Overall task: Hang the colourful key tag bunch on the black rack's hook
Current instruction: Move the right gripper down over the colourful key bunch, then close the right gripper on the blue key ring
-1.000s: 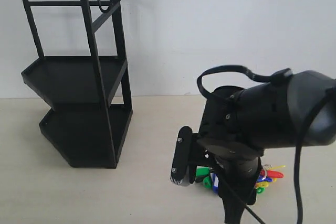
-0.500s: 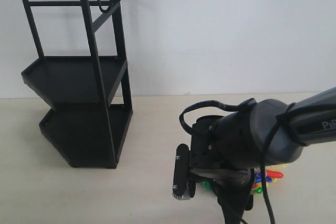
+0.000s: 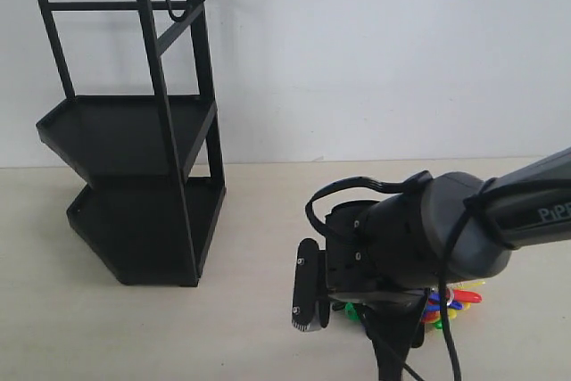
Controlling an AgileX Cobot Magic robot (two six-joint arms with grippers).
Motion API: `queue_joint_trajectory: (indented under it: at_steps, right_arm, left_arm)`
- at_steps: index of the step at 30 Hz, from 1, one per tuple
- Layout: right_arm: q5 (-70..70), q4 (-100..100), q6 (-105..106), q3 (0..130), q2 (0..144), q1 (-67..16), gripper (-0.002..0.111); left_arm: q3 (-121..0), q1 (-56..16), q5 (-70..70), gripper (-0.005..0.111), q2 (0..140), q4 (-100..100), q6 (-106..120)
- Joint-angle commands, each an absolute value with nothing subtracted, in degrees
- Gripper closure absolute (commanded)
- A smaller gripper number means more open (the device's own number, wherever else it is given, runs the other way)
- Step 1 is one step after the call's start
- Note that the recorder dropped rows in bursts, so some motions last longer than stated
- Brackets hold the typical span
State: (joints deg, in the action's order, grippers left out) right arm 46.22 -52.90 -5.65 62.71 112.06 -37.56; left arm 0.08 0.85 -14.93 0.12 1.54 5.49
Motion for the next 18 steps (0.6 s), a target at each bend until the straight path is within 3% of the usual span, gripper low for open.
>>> queue_joint_trajectory:
  at_steps: [1,18]
  right_arm:
    - [46.27,-53.17,-6.08,62.94,112.66,-34.97,0.053]
    - [41.52,-53.3,-5.97,62.94,112.66,-33.66,0.053]
  left_arm:
    - [0.0,0.78,-14.58,0.102,0.0,1.34,5.55]
    - [0.0,0.78,-14.58,0.102,0.0,1.34,5.55]
